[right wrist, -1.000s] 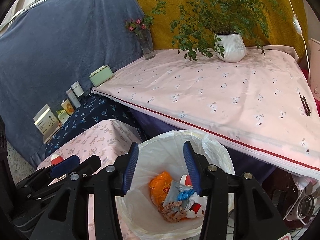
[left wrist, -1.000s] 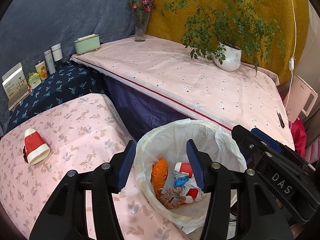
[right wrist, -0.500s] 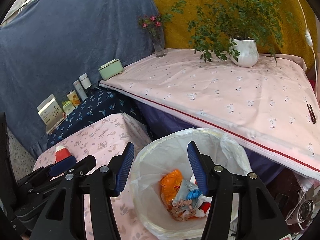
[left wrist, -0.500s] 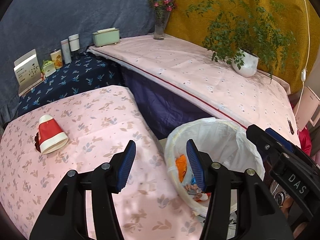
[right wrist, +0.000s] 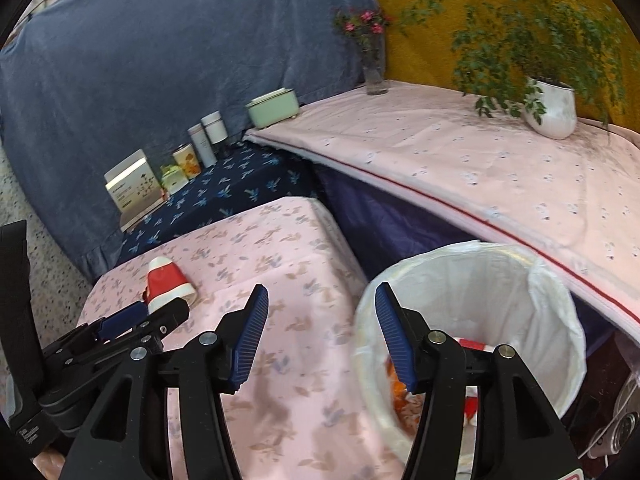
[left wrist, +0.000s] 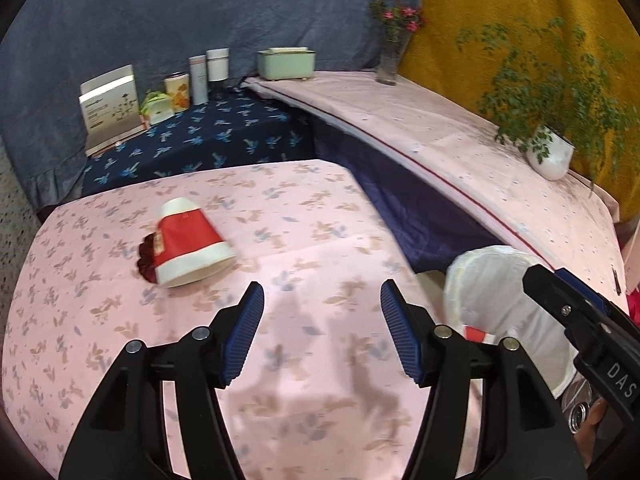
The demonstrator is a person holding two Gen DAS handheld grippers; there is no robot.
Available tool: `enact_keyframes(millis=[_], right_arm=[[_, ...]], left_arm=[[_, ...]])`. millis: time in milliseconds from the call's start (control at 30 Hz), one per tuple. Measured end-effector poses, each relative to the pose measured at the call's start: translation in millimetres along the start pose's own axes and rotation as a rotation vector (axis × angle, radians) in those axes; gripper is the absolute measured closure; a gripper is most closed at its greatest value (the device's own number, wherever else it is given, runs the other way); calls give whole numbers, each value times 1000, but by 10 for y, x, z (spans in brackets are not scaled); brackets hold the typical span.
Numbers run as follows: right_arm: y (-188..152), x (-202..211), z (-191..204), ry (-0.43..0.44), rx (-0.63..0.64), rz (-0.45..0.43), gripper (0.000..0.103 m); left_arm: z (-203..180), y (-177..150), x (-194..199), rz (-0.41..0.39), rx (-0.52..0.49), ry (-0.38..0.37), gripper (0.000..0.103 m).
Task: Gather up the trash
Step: 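Move both tools back to the red-and-white cup and dark red scrunchie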
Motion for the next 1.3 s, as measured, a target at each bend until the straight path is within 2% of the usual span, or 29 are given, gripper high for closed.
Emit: enact_keyframes(millis=[433, 867, 1067, 1300], right_arm=[[-308, -548, 1049, 95, 111, 101, 48], [-615, -1136, 1829, 191, 132, 203, 48], [-707, -1422, 2068, 210, 146, 242, 48], [-696, -1745, 2208, 225, 123, 262, 51]], left_arm=[[1139, -158, -151, 29, 97, 142, 45], [2093, -300, -333, 63, 213, 224, 45], [2375, -334, -428, 72, 245, 243, 45], [2503, -293, -573, 77, 252, 238, 45]])
Point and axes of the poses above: each gripper's, at about its wrist camera, not at the fingertips, and x roughly against the way its jaws point, z to its left, y to its top, the point moved 3 cm from there along -x, roughly the way its jaws point, and after that the axes turned 2 degrees about y, right-handed, at the moved point
